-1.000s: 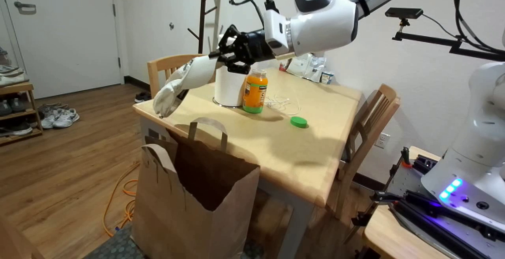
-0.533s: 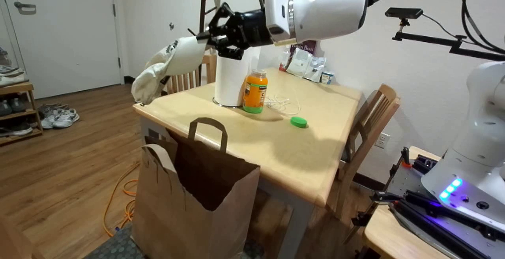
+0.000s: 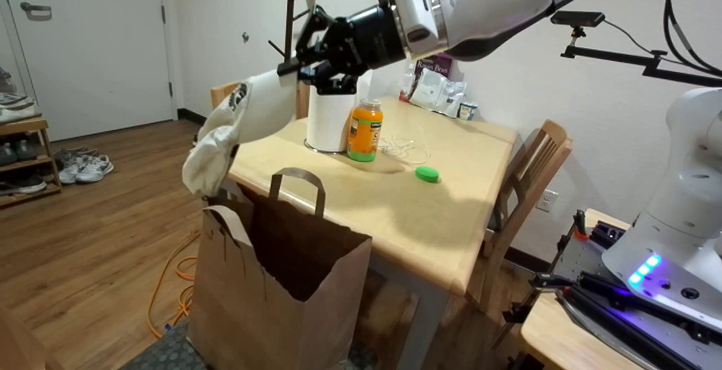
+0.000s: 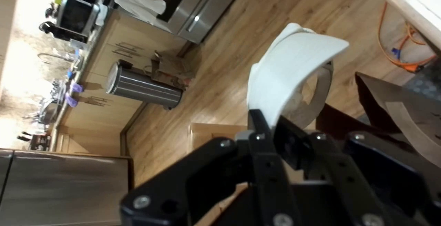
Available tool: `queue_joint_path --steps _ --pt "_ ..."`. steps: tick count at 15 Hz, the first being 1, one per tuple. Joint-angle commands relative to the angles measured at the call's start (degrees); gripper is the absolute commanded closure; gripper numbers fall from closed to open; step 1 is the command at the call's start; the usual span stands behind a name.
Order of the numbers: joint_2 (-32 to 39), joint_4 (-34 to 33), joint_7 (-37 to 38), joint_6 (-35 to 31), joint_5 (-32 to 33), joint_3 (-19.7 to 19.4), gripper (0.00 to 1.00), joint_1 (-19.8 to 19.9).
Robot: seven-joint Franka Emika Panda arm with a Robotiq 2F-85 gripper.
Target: Put the cap in the bag
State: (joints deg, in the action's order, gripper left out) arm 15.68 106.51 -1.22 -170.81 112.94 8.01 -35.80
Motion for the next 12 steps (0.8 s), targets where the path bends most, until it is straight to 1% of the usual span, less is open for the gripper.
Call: queue_joint_path --steps 1,3,7,10,11,12 --pt "-4.2 7.3 -15.8 -3.9 -15.3 -3.0 0.94 -1.9" --pt "-5.3 10.3 -24.5 -4.7 -23.2 -2.7 0.94 -1.9" --pt "-7.2 12.1 -41.7 -2.2 -39.1 0.6 0.94 -0.9" --pt "-8.3 9.6 -52.8 1.7 -49.0 3.4 0.94 -1.3" --pt "-8.7 9.3 -57.0 2.5 -53.7 4.6 0.94 -1.0" --pt "-8.8 8.8 -60.5 4.7 -58.6 5.9 0.94 -0.9"
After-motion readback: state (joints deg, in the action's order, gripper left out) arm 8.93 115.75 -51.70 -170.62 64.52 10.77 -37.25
